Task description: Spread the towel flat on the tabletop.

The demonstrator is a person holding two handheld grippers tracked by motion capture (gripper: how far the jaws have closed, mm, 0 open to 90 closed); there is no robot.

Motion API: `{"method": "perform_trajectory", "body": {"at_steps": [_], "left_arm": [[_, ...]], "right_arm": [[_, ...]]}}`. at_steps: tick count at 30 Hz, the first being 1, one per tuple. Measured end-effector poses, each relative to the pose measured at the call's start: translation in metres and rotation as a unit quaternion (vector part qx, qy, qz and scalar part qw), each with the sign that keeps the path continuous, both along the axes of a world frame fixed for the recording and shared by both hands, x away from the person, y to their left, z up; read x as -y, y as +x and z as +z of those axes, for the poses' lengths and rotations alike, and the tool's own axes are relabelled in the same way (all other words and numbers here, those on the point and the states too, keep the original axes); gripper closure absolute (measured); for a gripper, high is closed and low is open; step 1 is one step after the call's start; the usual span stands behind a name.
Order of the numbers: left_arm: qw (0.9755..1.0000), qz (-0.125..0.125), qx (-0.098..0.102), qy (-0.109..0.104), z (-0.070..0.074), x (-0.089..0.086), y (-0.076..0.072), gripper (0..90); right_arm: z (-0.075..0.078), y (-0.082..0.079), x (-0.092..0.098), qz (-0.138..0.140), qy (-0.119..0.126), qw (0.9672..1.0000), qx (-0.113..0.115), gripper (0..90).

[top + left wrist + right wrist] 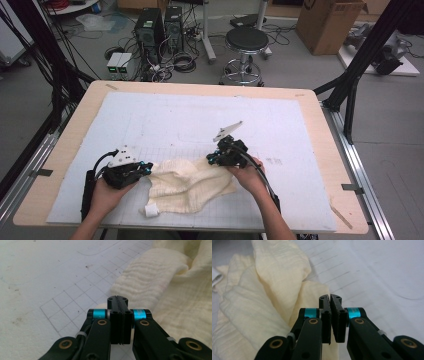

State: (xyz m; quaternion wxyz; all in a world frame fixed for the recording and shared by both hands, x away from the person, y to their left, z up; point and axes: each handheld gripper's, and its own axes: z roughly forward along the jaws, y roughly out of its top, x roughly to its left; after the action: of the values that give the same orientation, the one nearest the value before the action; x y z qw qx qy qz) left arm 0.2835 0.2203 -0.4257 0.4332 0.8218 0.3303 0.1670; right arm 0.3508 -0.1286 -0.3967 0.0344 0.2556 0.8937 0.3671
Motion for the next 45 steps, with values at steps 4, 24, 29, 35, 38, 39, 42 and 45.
{"method": "perform_trajectory", "body": {"at_steps": [4, 24, 29, 35, 38, 39, 42, 45], "left_arm": [[0.9998, 0.014, -0.001, -0.015, 0.0, 0.003, 0.006, 89.0], [0.9992, 0.031, -0.008, -0.023, -0.003, 0.009, 0.017, 89.1], [0.9984, 0.042, -0.015, -0.036, -0.004, 0.006, 0.023, 89.1], [0.9976, 0.057, -0.022, -0.032, -0.004, 0.003, 0.034, 89.3], [0.998, 0.056, -0.017, -0.027, 0.0, 0.006, 0.043, 89.3], [0.9978, 0.057, -0.017, -0.028, 0.002, 0.008, 0.047, 89.3], [0.9979, 0.061, -0.011, -0.014, 0.008, 0.011, 0.059, 89.3], [0.998, 0.061, -0.012, -0.005, 0.012, 0.012, 0.067, 89.3]], "right_arm": [[0.008, -0.008, 0.027, -0.048, 0.007, 0.9985, 0.026, 87.5], [-0.015, 0.003, 0.05, -0.11, -0.002, 0.9937, 0.02, 57.1], [-0.028, 0.011, 0.046, -0.11, -0.027, 0.9936, 0.004, 64.3], [-0.032, 0.016, 0.049, -0.11, -0.035, 0.9933, 0.003, 88.4], [-0.027, 0.016, 0.052, -0.111, -0.032, 0.9931, 0.019, 89.0], [-0.026, 0.015, 0.053, -0.115, -0.029, 0.9927, 0.022, 89.1], [-0.022, 0.017, 0.055, -0.121, -0.018, 0.9922, 0.026, 89.3], [-0.021, 0.018, 0.057, -0.127, -0.011, 0.9915, 0.026, 89.3]]}}
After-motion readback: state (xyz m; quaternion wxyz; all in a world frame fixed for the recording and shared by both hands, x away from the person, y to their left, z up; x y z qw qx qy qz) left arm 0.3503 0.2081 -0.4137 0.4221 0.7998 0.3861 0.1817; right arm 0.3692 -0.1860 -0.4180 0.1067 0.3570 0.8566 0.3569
